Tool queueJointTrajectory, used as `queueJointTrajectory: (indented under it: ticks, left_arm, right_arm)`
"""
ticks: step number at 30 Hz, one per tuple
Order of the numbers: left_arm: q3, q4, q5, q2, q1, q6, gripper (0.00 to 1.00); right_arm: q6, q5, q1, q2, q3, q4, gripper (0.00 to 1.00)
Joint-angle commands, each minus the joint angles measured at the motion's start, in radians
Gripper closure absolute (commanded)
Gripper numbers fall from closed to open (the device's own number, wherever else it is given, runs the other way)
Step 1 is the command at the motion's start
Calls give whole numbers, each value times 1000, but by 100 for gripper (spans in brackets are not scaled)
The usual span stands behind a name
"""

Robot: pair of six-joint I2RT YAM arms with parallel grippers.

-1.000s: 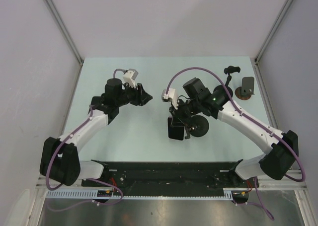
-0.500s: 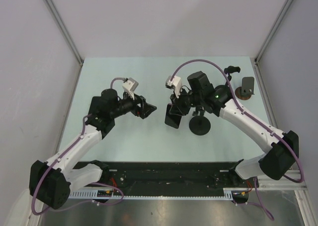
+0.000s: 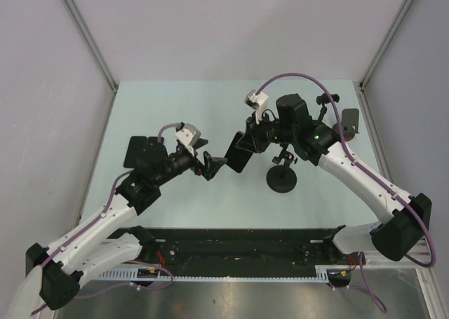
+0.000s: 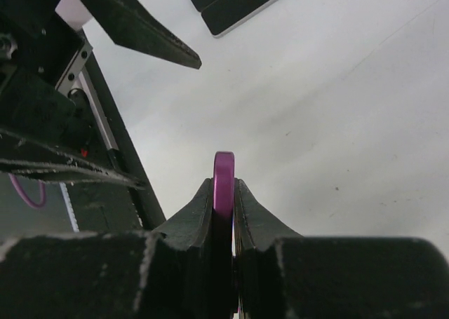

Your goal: Remove the phone from the phone stand

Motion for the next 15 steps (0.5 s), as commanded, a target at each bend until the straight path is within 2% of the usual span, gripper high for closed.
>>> queueJointTrajectory:
  ticks: [1, 6, 15]
  left_arm:
    - [-3, 25, -177, -28, -99, 117, 0]
    - [11, 25, -268, 1, -187, 225, 0]
    - [48, 57, -363, 52, -282, 263, 0]
  right_arm:
    - [109, -22, 1, -43, 11, 83, 100]
    - [146, -25, 22, -52, 10, 102, 100]
    - [185, -8, 67, -38, 10, 120, 100]
